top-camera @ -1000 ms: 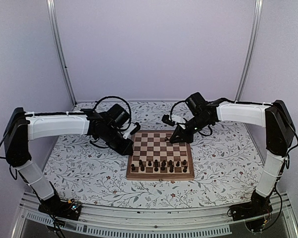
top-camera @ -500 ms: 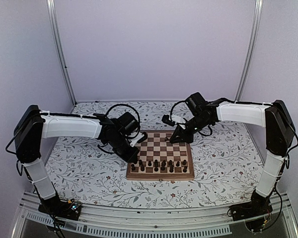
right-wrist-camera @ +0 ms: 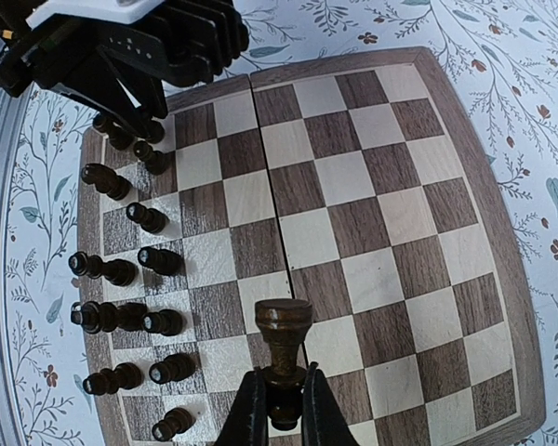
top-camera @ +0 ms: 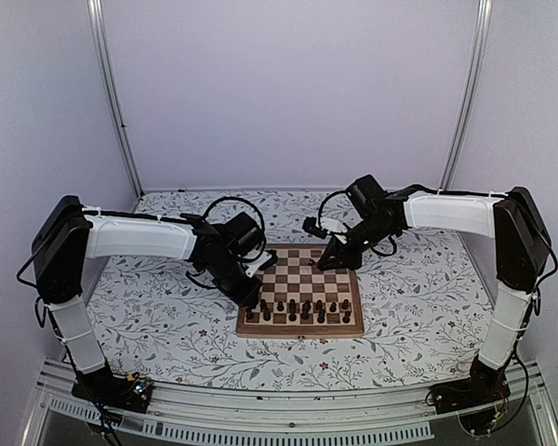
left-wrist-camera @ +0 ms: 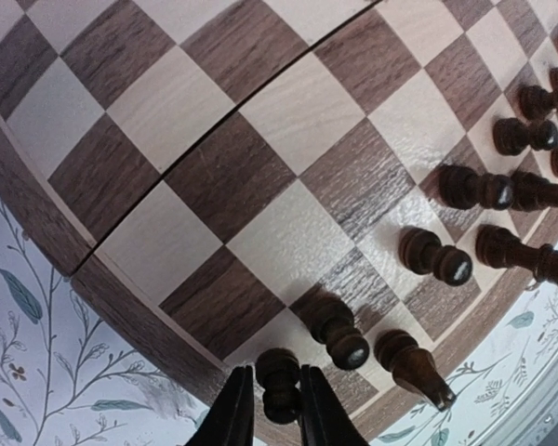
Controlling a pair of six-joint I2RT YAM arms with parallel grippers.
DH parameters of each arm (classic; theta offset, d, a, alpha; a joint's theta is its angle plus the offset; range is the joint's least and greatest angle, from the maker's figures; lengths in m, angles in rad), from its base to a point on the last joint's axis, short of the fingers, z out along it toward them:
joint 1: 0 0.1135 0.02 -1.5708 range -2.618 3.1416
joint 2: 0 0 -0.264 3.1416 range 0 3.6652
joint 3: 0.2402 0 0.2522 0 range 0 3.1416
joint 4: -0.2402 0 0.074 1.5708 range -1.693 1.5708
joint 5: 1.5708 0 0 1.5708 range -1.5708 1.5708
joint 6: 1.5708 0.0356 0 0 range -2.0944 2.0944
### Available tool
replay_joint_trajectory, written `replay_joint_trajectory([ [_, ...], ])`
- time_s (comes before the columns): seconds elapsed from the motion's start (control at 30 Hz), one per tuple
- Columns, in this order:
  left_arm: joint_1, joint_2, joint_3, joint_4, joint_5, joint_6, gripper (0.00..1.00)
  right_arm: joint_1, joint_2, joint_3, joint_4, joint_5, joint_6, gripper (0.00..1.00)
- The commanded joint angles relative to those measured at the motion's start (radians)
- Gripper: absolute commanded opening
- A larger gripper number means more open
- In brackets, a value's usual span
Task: Set up the chess pieces on the board
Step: Place the chess piece on the chessboard.
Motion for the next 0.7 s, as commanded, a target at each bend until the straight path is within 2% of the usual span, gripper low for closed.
replay_joint_trajectory([
  [0.0, -0.017, 0.011, 0.031, -0.021, -0.017, 0.004, 0.22, 0.000, 0.012, -0.004, -0.005, -0.003, -0.008, 0.04],
  [0.27, -0.016, -0.016, 0.079, -0.034, -0.032, 0.052, 0.31, 0.001, 0.009, -0.003, -0.009, -0.003, -0.003, 0.04],
  [0.5, 0.003, -0.058, 0.242, -0.075, -0.072, 0.115, 0.34, 0.001, -0.043, 0.042, -0.053, -0.004, -0.013, 0.04],
  [0.57, 0.009, -0.075, 0.300, -0.028, -0.066, 0.109, 0.35, 0.003, -0.061, 0.059, -0.067, 0.007, -0.018, 0.04],
  [0.67, 0.033, -0.115, 0.298, 0.151, 0.018, 0.072, 0.38, 0.017, -0.076, 0.096, -0.090, 0.039, -0.032, 0.04],
])
